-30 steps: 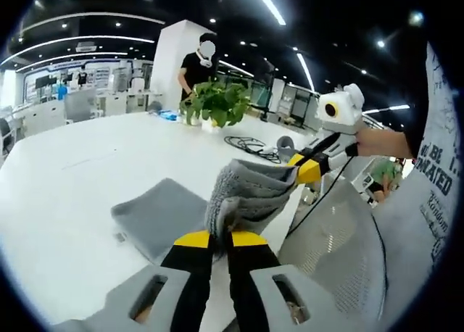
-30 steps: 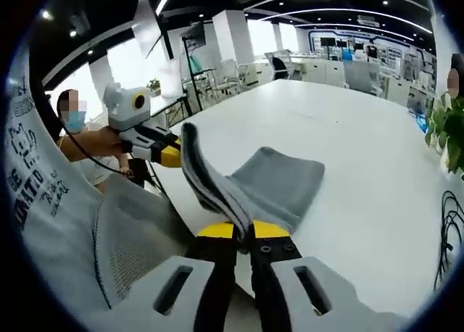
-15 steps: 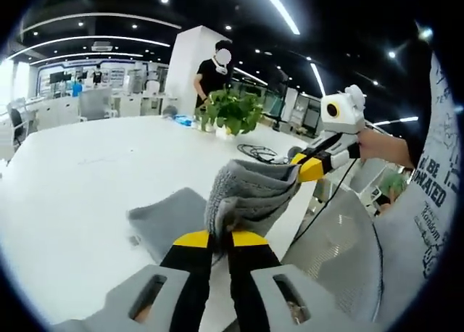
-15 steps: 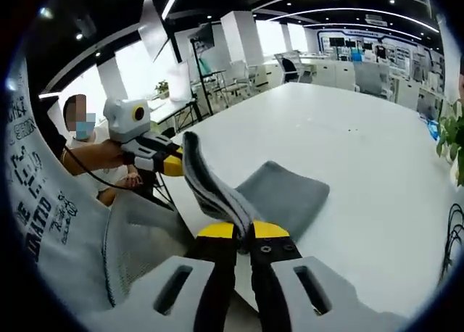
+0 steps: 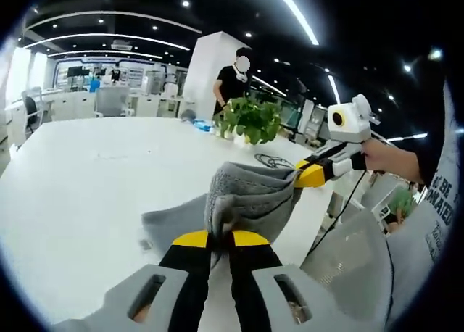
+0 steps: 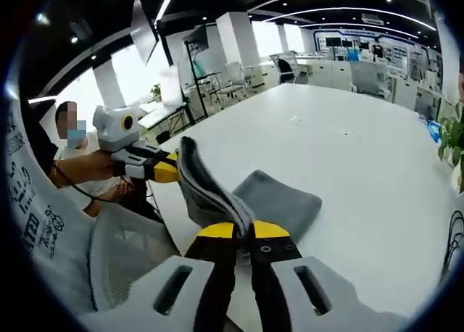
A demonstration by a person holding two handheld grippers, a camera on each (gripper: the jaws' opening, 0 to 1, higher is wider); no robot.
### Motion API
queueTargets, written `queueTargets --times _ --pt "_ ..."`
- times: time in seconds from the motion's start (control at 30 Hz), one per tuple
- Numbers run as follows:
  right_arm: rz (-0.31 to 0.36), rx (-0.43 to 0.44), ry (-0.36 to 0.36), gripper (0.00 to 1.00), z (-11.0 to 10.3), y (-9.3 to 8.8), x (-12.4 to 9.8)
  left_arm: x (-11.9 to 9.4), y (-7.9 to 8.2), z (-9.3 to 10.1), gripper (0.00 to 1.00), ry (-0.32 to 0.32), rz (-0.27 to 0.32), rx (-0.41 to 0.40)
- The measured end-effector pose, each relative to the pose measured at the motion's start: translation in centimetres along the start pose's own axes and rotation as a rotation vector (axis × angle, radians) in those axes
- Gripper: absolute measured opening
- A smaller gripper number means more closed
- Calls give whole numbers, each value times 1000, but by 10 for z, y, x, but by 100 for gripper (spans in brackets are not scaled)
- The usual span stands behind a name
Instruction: Fold the towel on the table until its edges align and the towel forms a compact rectangular stack.
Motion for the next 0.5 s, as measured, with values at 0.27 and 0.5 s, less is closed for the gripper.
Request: queueTargets --times 0.27,0.5 --pt "5 13 -19 4 19 4 16 10 1 -17 10 36 20 -49" --pt "20 42 -43 4 33 10 29 22 4 -28 10 55 32 -61"
Point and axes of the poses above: the point that each gripper's makers call its tool centre point, and the gripper's own axes: x roughly forward along the fingers, z roughly to its right, y roughly out of its top, the point moved 4 cm from there along -x, roughly backward along the fingers, and after that the axes turned 8 degrees about z, right-handed, at the moved point
